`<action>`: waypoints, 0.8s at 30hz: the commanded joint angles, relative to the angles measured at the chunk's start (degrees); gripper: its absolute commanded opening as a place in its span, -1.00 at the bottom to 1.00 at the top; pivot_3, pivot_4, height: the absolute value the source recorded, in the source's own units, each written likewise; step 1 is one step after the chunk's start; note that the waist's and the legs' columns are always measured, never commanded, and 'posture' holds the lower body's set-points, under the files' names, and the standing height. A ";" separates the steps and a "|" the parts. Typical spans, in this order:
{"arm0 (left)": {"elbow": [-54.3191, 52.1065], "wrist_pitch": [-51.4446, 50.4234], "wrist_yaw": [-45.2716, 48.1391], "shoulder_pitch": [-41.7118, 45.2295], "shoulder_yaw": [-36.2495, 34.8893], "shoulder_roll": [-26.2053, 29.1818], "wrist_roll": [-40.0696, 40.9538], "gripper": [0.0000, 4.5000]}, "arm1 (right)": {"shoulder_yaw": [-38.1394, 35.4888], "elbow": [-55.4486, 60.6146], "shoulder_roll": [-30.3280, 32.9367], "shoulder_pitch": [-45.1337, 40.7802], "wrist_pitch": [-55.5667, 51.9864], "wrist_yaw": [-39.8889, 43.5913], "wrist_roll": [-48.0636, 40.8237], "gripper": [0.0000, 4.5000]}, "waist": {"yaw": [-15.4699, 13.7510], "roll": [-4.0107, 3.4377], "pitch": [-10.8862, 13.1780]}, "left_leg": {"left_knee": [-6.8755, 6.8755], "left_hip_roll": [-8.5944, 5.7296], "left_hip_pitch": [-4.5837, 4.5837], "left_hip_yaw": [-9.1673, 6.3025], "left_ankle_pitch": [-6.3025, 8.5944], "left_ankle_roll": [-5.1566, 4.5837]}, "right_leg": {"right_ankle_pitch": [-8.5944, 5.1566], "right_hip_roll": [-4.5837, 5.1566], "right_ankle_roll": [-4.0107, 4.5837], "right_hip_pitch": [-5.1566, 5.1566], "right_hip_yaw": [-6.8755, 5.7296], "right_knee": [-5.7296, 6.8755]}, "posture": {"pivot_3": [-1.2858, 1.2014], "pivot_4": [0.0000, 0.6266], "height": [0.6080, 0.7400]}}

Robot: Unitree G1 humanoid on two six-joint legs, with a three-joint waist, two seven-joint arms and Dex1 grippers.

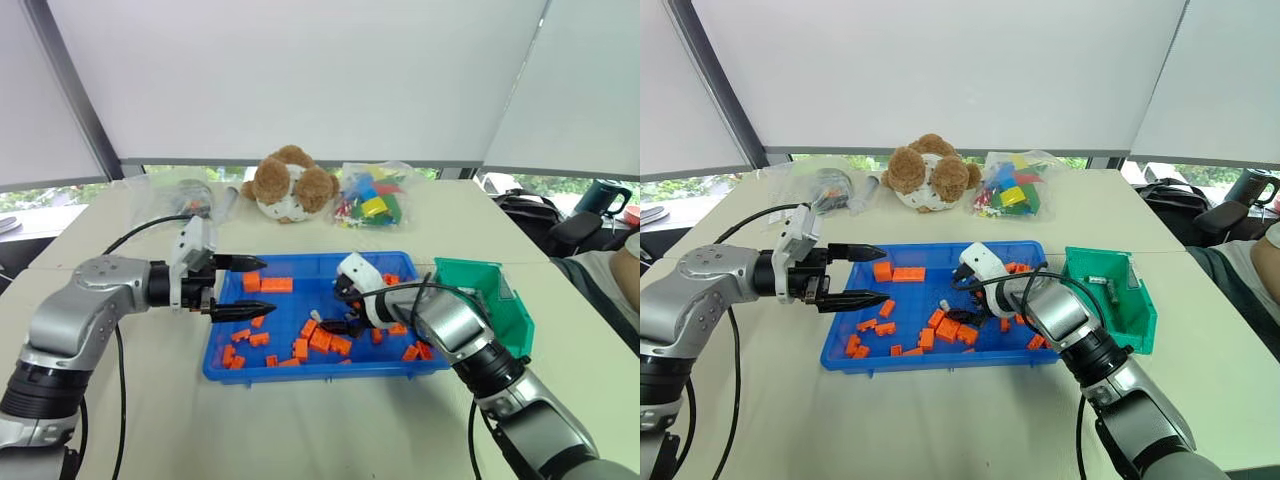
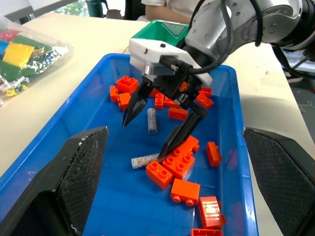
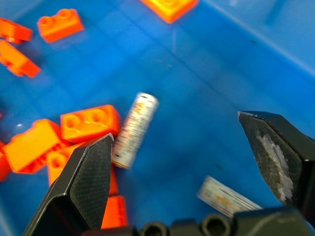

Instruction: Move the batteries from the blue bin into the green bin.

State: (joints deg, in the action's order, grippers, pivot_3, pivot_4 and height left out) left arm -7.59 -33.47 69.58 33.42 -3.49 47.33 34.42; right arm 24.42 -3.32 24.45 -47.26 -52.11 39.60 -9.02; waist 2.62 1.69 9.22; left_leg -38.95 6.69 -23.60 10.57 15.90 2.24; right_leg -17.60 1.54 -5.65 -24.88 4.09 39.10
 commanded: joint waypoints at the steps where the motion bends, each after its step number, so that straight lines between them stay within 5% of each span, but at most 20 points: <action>1: -1.82 0.01 -0.50 0.13 -1.82 0.82 0.74 1.00 | 0.51 -0.24 -0.88 -1.51 0.77 0.76 1.37 0.96 | -0.04 0.00 0.00 | 0.00 0.00 0.00 0.00 0.00 0.00 | 0.00 0.00 0.00 0.00 0.00 0.00 | 0.03 -0.52 0.89; 13: -2.24 0.37 -1.38 -0.30 -1.90 0.83 0.59 1.00 | 1.84 -7.81 -4.59 -3.27 2.40 -0.02 6.16 0.96 | 0.09 0.00 0.00 | -0.02 0.00 0.01 0.00 0.00 0.00 | 0.00 0.00 0.00 0.01 -0.01 0.02 | 0.03 -0.52 0.89; 17: -2.28 0.52 -1.51 -0.35 -1.90 0.80 0.50 1.00 | 1.57 -6.80 -4.86 -3.25 1.55 1.00 5.83 0.42 | 0.06 0.00 0.00 | -0.02 0.00 0.01 0.00 0.00 0.00 | 0.00 0.00 0.00 0.01 -0.01 0.02 | 0.03 -0.52 0.89; 24: -1.89 0.78 -1.46 -0.06 -1.64 0.63 0.37 1.00 | -0.14 -3.84 -5.42 -3.38 -1.70 1.27 4.75 -0.99 | 0.07 0.00 0.00 | -0.01 0.00 0.01 0.00 0.00 0.00 | 0.00 0.01 0.00 0.01 -0.01 0.02 | 0.03 -0.52 0.89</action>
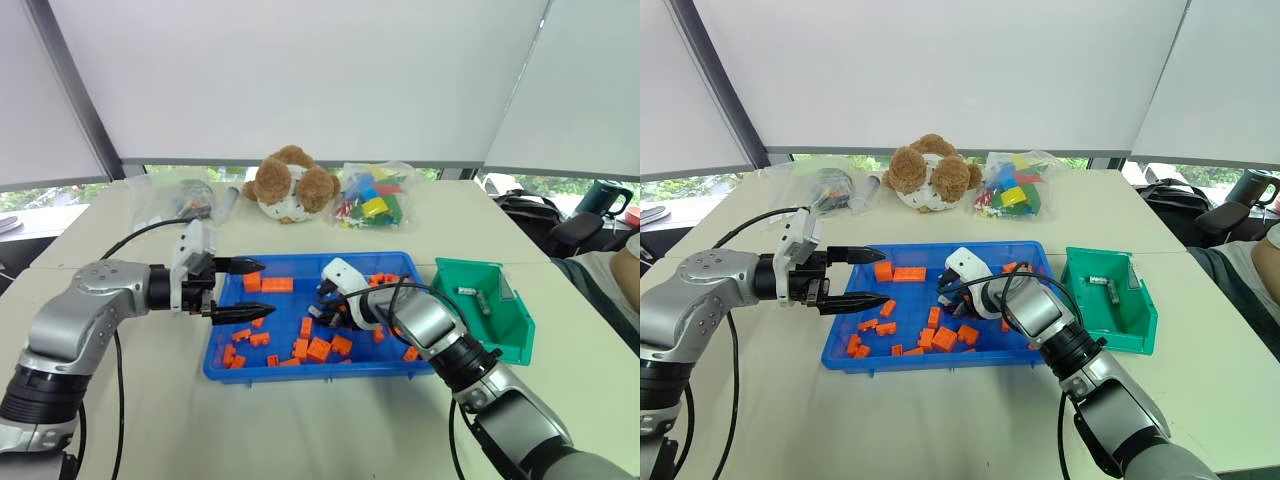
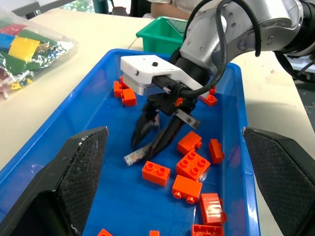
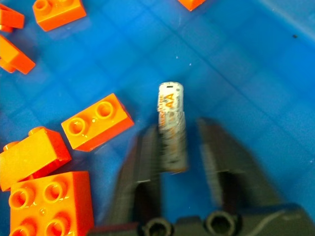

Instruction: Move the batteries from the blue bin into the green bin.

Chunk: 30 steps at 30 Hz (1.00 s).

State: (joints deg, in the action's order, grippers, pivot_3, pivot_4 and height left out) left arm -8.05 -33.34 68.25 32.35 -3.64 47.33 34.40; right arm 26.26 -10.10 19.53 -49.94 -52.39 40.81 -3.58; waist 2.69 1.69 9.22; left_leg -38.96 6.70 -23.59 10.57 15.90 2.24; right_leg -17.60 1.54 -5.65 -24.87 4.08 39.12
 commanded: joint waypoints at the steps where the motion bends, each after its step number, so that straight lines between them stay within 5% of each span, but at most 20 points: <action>1: -1.39 0.65 -0.09 1.10 -1.39 0.58 0.39 1.00 | -2.76 3.70 -0.52 -0.96 -2.31 -0.30 -0.89 -0.98 | 0.01 0.00 0.00 | 0.00 0.00 0.00 0.00 0.00 0.00 | 0.00 0.00 0.00 0.00 0.00 0.00 | 0.03 -0.52 0.89; 8: -1.27 0.64 0.04 1.45 -1.17 0.38 0.44 1.00 | -18.54 15.91 2.66 -1.88 -12.48 -4.42 -5.32 -0.98 | -0.21 -0.01 0.01 | 0.00 0.00 -0.01 0.00 0.00 0.00 | 0.00 0.01 0.00 0.00 0.00 0.00 | 0.03 -0.52 0.89; 17: -0.07 1.47 0.82 1.85 -0.62 0.07 -0.11 1.00 | -34.80 25.54 25.16 9.23 -19.05 -7.02 -4.60 -0.98 | -0.40 0.01 0.00 | 0.07 -0.02 -0.02 0.00 0.02 -0.02 | 0.00 0.04 0.01 0.02 0.00 -0.11 | 0.03 -0.52 0.89; 23: 0.74 2.22 1.25 2.37 0.40 -0.81 -0.42 1.00 | -39.77 27.77 29.74 19.37 -20.11 -6.59 -6.50 -0.98 | 0.36 -0.01 0.00 | 0.13 -0.01 0.05 -0.01 0.01 -0.01 | 0.00 -0.02 0.01 0.01 0.04 -0.09 | 0.03 -0.52 0.89; 30: 1.87 2.75 1.91 3.20 0.92 -1.43 -0.94 1.00 | -40.66 28.67 30.65 20.46 -20.65 -6.37 -9.63 0.54 | -0.05 -0.01 0.00 | 0.08 -0.01 0.06 0.00 0.01 -0.01 | 0.00 0.00 0.00 0.04 0.04 -0.09 | 0.03 -0.52 0.89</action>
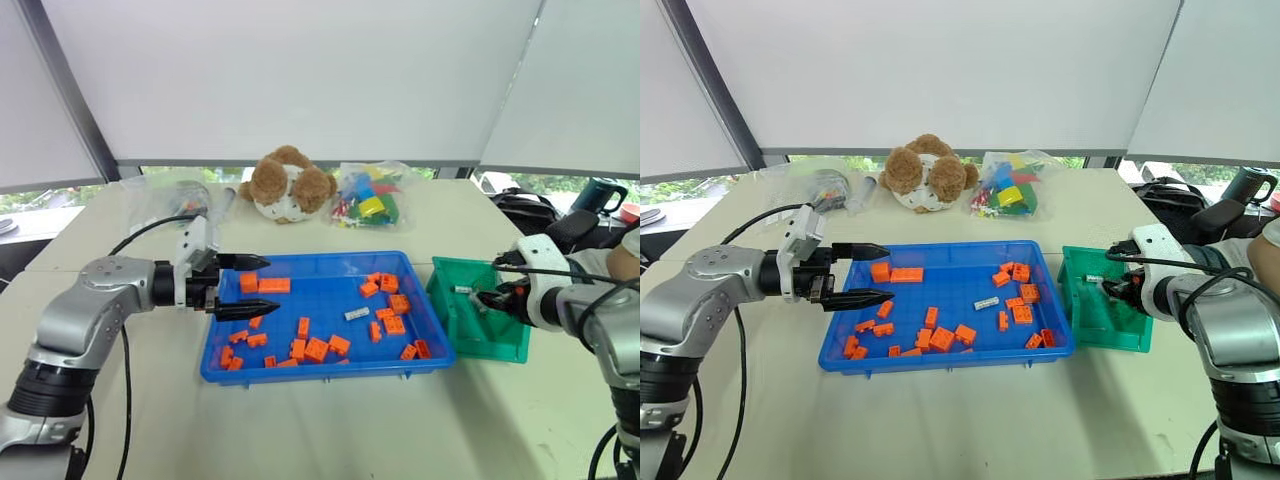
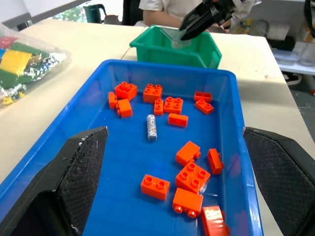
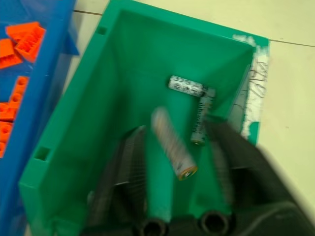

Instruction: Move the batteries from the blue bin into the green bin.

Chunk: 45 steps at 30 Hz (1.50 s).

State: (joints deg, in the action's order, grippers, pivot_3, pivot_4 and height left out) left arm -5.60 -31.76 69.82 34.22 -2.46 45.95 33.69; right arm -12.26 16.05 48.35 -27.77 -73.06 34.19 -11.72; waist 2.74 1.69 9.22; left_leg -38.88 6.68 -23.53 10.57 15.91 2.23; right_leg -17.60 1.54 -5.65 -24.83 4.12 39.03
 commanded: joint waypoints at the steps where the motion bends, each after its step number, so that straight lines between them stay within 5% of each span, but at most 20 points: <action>1: -0.52 1.17 0.40 1.39 -0.25 -0.10 -0.26 1.00 | -2.10 2.61 2.11 -2.13 -0.04 0.29 -1.87 0.76 | -0.16 0.00 0.00 | 0.00 0.00 0.00 0.00 0.00 0.00 | 0.00 0.00 0.00 0.00 0.00 0.00 | 0.03 -0.52 0.89; 2: -0.42 1.18 0.47 1.46 -0.25 -0.11 -0.31 1.00 | -1.85 3.24 2.13 -3.86 0.20 0.68 -2.80 0.99 | -0.18 0.00 0.00 | -0.01 0.00 0.00 0.01 0.00 0.00 | 0.00 0.01 0.00 0.00 0.00 0.00 | 0.03 -0.52 0.89; 8: -0.17 1.08 0.65 1.93 -0.18 -0.27 -0.60 1.00 | 3.84 8.33 -1.07 -11.93 0.83 4.80 -10.18 0.99 | -0.18 -0.02 0.01 | 0.01 0.00 0.00 -0.03 0.00 0.00 | 0.00 -0.01 0.00 -0.01 -0.01 0.01 | 0.03 -0.52 0.89; 13: 0.23 1.00 0.61 3.01 0.11 -0.39 -0.72 1.00 | 15.03 7.37 -1.56 -13.19 13.37 14.36 -11.66 0.99 | -0.40 -0.02 0.02 | 0.00 -0.01 -0.03 -0.03 0.00 -0.01 | 0.00 0.00 0.01 0.00 -0.02 -0.01 | 0.03 -0.52 0.89; 26: -1.83 -0.30 -0.10 1.79 -1.18 1.27 -0.04 1.00 | 35.50 -25.87 -7.94 -23.96 44.28 33.03 2.57 0.99 | -0.10 -0.03 0.02 | -0.09 0.00 -0.01 -0.02 0.01 -0.04 | 0.00 -0.01 0.00 0.02 -0.02 0.02 | 0.03 -0.52 0.89; 43: -5.71 -2.65 -1.99 -0.95 -3.06 2.67 1.51 1.00 | 40.39 -59.35 -19.30 -33.16 61.66 36.88 17.85 0.99 | 0.00 -0.05 0.04 | -0.12 0.02 -0.01 0.02 0.01 -0.02 | 0.00 0.01 0.00 0.03 -0.04 0.05 | 0.03 -0.52 0.89; 45: -5.83 -2.71 -2.20 -0.99 -3.11 2.68 1.54 1.00 | 40.35 -61.53 -19.84 -33.50 62.90 37.19 18.80 0.76 | 0.16 -0.05 0.03 | -0.12 0.02 0.02 0.02 0.00 -0.02 | 0.00 0.01 0.00 0.05 -0.04 0.07 | 0.03 -0.52 0.89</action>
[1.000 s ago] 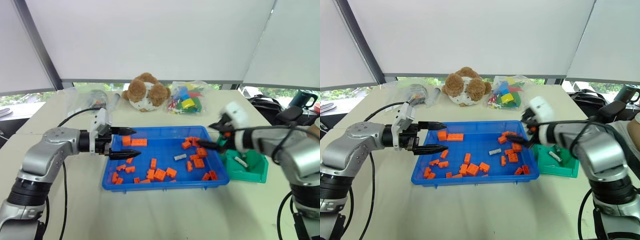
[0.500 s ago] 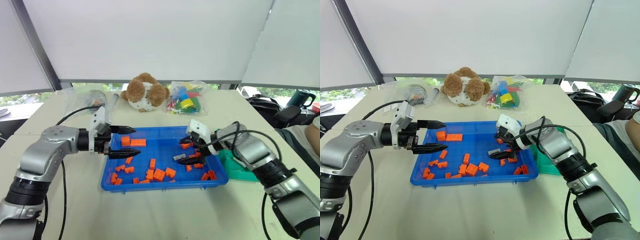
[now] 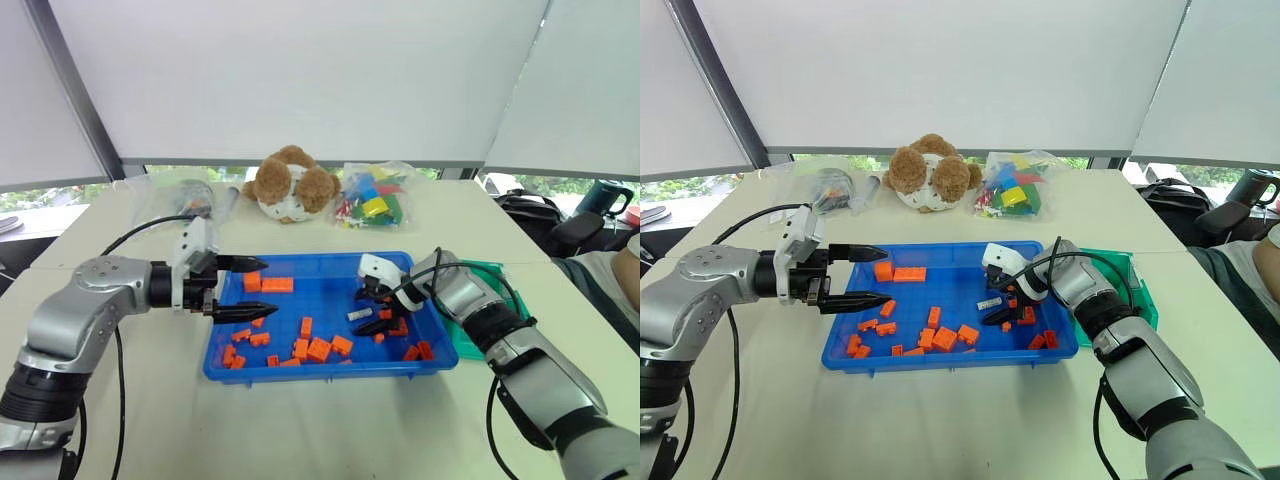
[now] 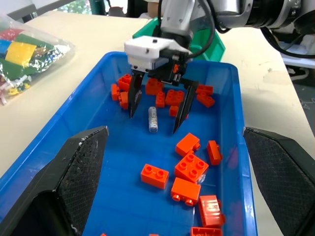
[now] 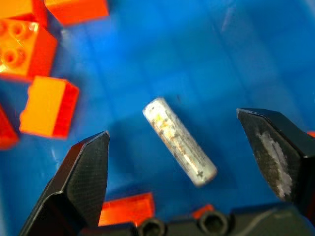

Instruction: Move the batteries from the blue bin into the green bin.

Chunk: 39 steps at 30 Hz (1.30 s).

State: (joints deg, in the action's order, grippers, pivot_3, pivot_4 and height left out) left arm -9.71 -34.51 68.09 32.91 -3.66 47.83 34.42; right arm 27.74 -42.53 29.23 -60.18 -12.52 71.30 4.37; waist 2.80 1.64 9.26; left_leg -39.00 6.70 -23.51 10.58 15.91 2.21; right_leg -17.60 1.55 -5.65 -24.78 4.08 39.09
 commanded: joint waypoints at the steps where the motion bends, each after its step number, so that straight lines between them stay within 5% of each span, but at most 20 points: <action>1: -1.79 0.05 -0.57 0.30 -1.91 0.79 0.82 1.00 | 0.12 -3.72 -0.96 -1.24 2.76 0.24 3.00 0.63 | 0.17 0.00 0.00 | 0.00 0.01 0.02 0.00 0.00 0.00 | 0.00 0.00 0.00 0.01 0.00 0.01 | 0.03 -0.52 0.89; 8: -1.54 0.70 -0.75 0.20 -1.52 0.44 0.61 1.00 | -2.82 -0.26 -0.87 -1.14 0.30 0.86 2.62 -1.00 | 0.48 0.00 0.00 | 0.00 0.01 0.07 -0.01 -0.01 0.02 | 0.00 0.00 0.00 0.09 -0.02 0.02 | 0.03 -0.52 0.89; 14: -1.63 0.78 -1.09 0.30 -1.25 -0.35 0.74 1.00 | -10.64 20.34 5.57 2.55 -10.78 -4.99 1.97 -0.99 | 0.47 -0.06 0.04 | 0.01 0.01 0.06 -0.01 -0.01 0.02 | 0.00 0.02 0.00 0.07 -0.03 0.04 | 0.03 -0.52 0.89; 19: -1.84 1.09 -1.17 -0.30 -1.05 -1.07 0.70 1.00 | -25.66 38.65 12.24 8.21 -30.42 -13.71 -1.82 -0.99 | -0.23 -0.06 0.03 | 0.01 0.01 0.05 -0.01 -0.01 0.03 | 0.00 0.03 0.00 0.07 -0.03 0.02 | 0.03 -0.52 0.89; 23: -0.82 1.47 -0.73 0.42 -0.24 -2.17 0.53 1.00 | -32.49 47.97 21.34 18.55 -38.72 -17.30 -0.22 -0.99 | -0.96 -0.01 0.00 | 0.00 0.00 0.04 -0.02 -0.01 0.02 | -0.01 0.04 0.00 0.11 -0.03 -0.04 | 0.03 -0.52 0.89; 29: 1.79 2.51 1.09 2.47 1.39 -3.76 -0.13 1.00 | -36.40 53.33 23.82 30.24 -42.54 -19.33 -4.18 -0.99 | 0.00 -0.04 0.00 | -0.02 -0.01 0.09 -0.01 0.00 0.02 | 0.00 0.00 0.00 0.14 0.01 -0.04 | 0.03 -0.52 0.89; 37: 2.77 2.42 1.12 3.61 1.94 -4.76 0.14 1.00 | -38.77 54.25 25.65 33.86 -42.78 -21.58 -7.68 0.83 | -0.41 -0.07 0.01 | 0.02 -0.01 0.10 -0.03 0.00 0.02 | -0.01 -0.01 -0.01 0.13 0.02 -0.04 | 0.03 -0.52 0.89; 39: 2.78 2.04 0.98 3.63 1.54 -4.83 0.53 1.00 | -39.90 55.58 26.14 33.32 -43.09 -21.21 -9.51 0.97 | -0.48 -0.07 0.01 | 0.00 -0.01 0.09 -0.03 0.00 0.02 | -0.01 0.01 -0.01 0.14 0.02 -0.04 | 0.03 -0.52 0.89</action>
State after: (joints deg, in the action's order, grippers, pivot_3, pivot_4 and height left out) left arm -6.32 -32.73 68.97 35.48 -0.98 42.92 34.30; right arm -8.88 10.07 53.77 -25.77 -55.50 49.93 -3.45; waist 2.32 1.57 9.27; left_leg -39.01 6.69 -23.41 10.56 15.91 2.23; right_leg -17.61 1.56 -5.66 -24.64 4.10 39.04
